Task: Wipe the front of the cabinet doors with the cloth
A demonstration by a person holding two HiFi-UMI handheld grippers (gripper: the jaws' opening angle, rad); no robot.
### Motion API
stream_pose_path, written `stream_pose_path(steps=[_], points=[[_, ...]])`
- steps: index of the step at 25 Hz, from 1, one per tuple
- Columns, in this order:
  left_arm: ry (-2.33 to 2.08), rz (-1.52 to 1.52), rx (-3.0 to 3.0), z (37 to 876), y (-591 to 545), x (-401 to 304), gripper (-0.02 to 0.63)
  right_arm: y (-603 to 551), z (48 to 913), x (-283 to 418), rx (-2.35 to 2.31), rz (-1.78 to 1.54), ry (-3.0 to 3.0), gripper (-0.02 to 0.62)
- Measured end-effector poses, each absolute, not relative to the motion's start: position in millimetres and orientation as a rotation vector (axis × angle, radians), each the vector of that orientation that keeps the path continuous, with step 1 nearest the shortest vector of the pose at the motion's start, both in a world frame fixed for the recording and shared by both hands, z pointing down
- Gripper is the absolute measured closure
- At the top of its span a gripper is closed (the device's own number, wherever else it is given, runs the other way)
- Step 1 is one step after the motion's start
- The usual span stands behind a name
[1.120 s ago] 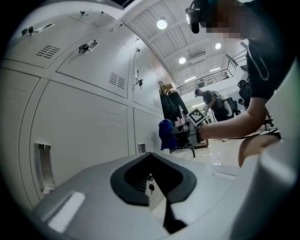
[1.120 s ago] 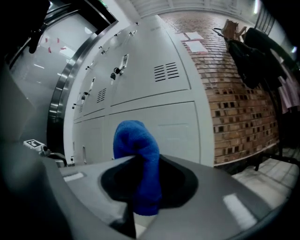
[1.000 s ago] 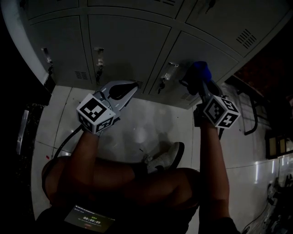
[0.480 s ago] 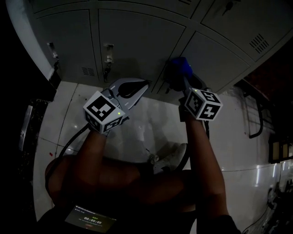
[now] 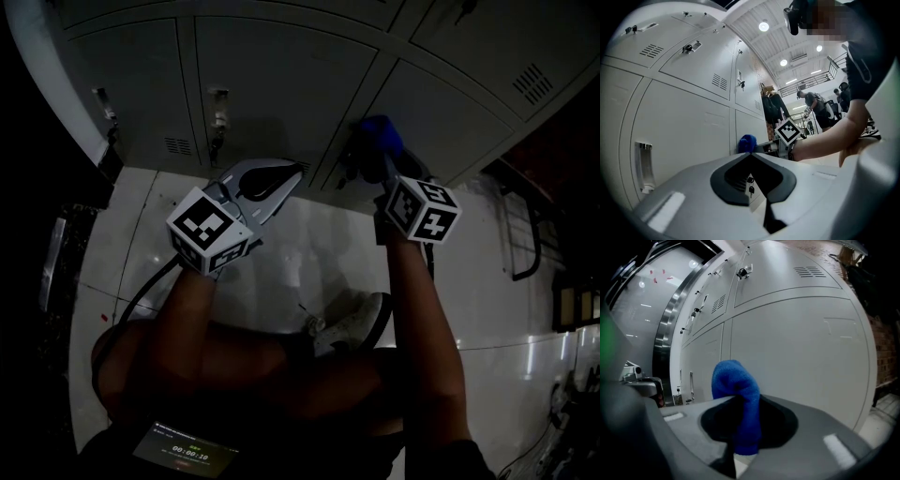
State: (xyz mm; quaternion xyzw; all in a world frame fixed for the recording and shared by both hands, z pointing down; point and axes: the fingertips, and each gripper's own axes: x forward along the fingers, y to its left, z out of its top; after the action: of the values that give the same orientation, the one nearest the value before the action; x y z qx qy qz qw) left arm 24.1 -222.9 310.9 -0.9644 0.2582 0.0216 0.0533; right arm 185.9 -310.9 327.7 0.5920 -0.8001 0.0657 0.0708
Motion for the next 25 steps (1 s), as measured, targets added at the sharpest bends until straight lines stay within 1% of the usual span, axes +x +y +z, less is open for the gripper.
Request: stream_pose_path(steps=[4,25], points=[[0.784,0.059,-2.931,312.0,-222.4,24.7,0.601,-307.5,329.2,206.2,1.822,0.188,-2.357,0.515],[0.774,0.018,-2.929,319.3,-221.2,28.5,0.601,-276.3,339.2,365.2,2.154,0.285,-2.101,0.515]])
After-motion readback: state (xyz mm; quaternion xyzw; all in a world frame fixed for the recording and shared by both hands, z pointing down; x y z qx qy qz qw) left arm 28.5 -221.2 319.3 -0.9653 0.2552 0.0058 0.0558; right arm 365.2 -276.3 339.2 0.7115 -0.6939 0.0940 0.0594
